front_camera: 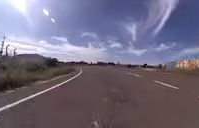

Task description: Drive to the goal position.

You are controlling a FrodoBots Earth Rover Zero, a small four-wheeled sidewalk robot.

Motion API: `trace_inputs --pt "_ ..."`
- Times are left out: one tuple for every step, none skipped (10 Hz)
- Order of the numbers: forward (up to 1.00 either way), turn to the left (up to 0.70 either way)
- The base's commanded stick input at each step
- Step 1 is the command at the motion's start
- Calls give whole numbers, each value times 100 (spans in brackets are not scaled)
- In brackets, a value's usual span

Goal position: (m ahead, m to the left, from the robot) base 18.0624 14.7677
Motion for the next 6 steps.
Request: trace_inputs --pt "100 0" --pt "100 0" --pt "100 0" --pt "100 0" --pt "100 0" --pt "100 0"
